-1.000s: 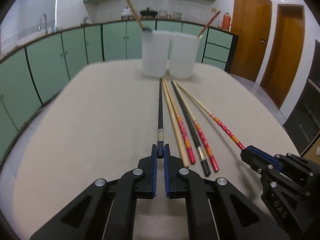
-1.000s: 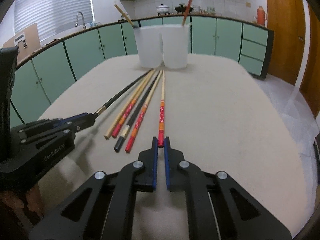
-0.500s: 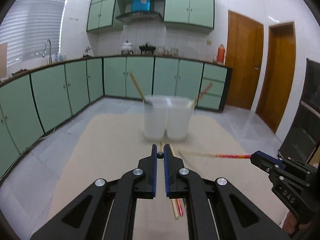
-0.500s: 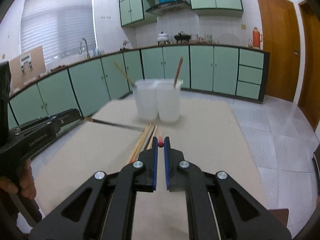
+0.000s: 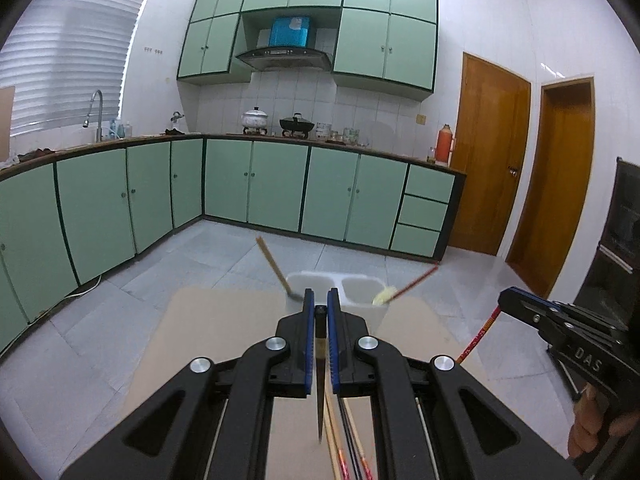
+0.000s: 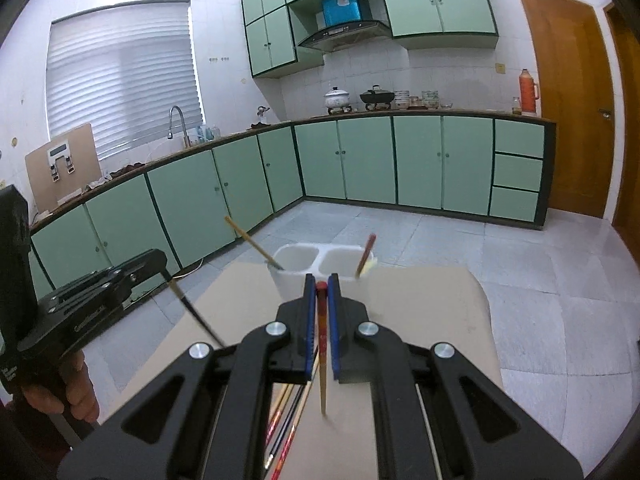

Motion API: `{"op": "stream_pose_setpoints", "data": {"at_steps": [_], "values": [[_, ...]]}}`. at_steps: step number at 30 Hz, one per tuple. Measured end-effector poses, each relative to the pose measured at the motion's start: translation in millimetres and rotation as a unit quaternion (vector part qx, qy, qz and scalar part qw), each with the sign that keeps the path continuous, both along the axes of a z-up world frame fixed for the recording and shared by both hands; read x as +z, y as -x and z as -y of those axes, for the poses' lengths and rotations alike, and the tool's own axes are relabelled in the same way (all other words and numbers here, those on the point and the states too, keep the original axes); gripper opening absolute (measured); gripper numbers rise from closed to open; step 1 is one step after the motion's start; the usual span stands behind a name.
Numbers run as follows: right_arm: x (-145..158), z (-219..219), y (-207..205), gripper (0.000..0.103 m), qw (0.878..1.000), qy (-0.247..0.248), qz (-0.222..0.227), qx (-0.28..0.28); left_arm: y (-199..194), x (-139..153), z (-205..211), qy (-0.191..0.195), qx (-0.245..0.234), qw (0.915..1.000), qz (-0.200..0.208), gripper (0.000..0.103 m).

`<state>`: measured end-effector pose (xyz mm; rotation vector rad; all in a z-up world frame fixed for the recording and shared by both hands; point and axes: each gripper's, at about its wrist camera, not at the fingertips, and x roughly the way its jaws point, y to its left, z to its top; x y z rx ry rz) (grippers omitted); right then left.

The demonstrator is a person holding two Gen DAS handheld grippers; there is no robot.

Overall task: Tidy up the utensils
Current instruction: 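Lift both chopsticks and lower them into the white holder with both tools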

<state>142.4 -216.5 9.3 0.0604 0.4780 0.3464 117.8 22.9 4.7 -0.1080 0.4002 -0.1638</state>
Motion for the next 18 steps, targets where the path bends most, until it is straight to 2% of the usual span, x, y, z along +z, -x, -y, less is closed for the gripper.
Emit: {"op": "stream_pose_setpoints", "data": {"at_steps": [8, 18], "values": [[44, -3, -26, 0.005, 0.999, -0.012, 0.028, 0.025, -13, 39, -8, 0.015, -0.006, 0.9991, 0.040, 0.006], [98, -3, -66, 0.005, 0.997, -0.012, 0.079, 0.019, -57, 96, 7, 0.003, -0.010, 0.9938, 0.110, 0.006]]}}
